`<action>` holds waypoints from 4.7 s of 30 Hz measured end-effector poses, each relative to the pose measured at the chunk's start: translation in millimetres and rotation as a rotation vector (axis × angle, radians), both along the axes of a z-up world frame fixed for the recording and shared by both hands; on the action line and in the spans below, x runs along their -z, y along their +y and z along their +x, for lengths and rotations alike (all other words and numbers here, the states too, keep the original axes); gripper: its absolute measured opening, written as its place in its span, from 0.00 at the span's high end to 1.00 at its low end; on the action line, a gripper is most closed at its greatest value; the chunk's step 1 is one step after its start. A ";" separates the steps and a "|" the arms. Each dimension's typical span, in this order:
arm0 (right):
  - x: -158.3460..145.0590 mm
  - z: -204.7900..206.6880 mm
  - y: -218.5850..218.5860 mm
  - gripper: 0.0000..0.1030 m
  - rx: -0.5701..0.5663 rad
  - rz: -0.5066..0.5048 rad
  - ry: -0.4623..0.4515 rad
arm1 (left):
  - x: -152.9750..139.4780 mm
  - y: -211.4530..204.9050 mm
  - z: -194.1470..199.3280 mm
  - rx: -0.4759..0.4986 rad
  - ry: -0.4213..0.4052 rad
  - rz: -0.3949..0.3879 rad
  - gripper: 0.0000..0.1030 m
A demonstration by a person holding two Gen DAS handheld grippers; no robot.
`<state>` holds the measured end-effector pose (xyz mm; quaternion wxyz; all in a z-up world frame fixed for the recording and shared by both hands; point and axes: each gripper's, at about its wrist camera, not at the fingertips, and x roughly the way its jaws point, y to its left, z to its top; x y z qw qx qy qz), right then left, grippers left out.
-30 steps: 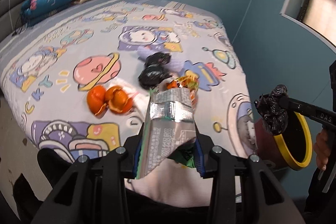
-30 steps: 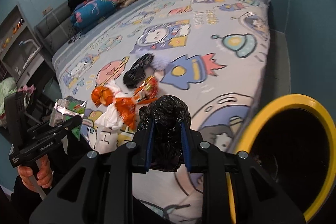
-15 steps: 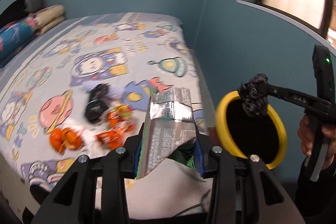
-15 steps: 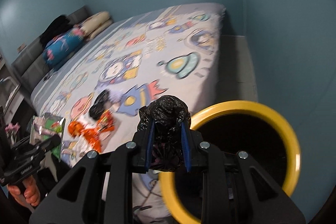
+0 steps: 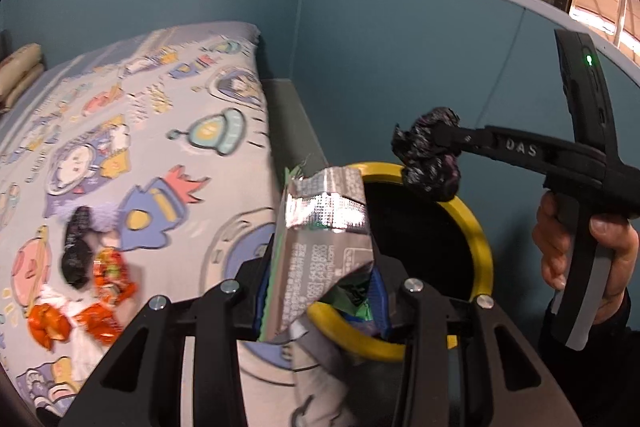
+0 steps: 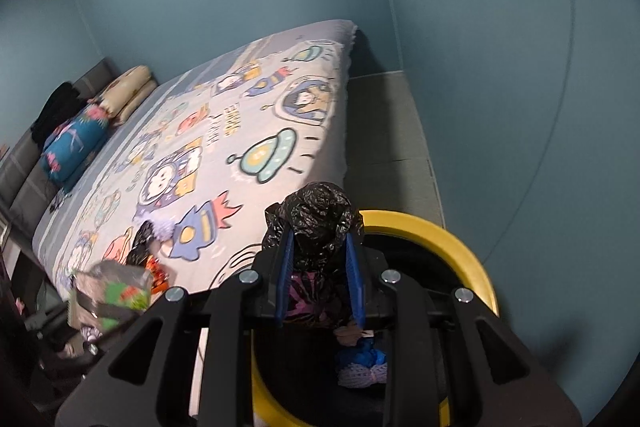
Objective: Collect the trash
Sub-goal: 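Carry both items over the yellow-rimmed bin and open both tools to drop them, then move both tools back over the remaining trash on the bed, then grasp the orange snack wrapper with the right tool while the left tool grasps the tangerine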
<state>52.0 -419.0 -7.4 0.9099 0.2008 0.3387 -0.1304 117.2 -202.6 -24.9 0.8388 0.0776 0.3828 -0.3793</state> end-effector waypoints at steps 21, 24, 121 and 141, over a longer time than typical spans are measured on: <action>30.1 8.1 -26.3 0.69 0.032 0.119 0.041 | 51.0 -42.0 -8.4 0.074 0.168 0.039 0.54; 28.5 6.4 -27.6 0.65 0.040 0.123 0.034 | 51.0 -40.8 -8.1 0.068 0.171 0.034 0.48; 152.0 226.1 293.7 0.49 -0.651 0.239 0.453 | 156.4 374.1 167.0 -0.874 0.307 -0.032 0.18; 147.5 231.6 313.4 0.72 -0.656 0.225 0.428 | 162.0 357.6 162.6 -0.805 0.327 -0.063 0.73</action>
